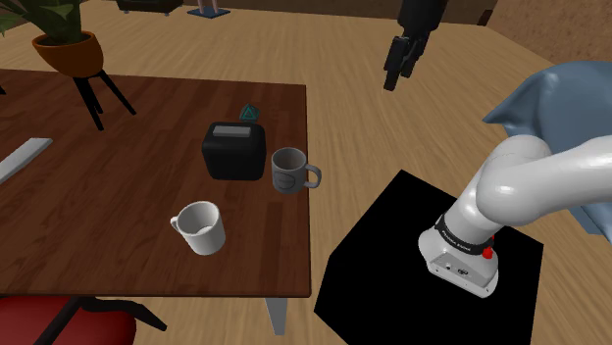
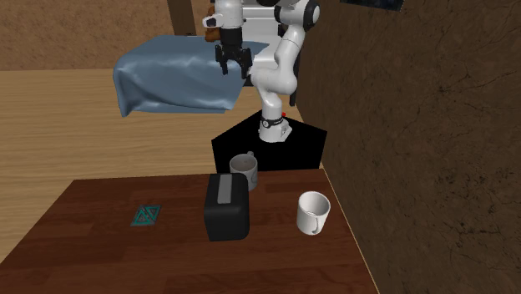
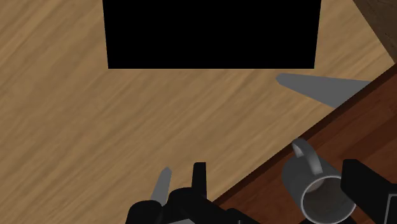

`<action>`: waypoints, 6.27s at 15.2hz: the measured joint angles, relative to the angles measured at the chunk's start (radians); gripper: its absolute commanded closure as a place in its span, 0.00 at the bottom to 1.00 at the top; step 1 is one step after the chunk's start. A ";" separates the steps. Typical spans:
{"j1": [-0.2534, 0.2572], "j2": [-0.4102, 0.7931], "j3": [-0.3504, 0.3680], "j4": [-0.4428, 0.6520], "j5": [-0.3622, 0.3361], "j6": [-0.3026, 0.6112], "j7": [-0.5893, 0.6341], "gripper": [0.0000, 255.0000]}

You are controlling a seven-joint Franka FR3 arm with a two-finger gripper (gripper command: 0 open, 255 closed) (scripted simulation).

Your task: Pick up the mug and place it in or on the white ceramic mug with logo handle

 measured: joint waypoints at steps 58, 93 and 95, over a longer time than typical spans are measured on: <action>0.187 1.206 0.563 0.509 -0.243 0.641 1.141 1.00; 0.168 1.091 0.604 0.747 -0.160 0.309 1.101 1.00; 0.167 1.085 0.605 0.769 -0.157 0.283 1.098 1.00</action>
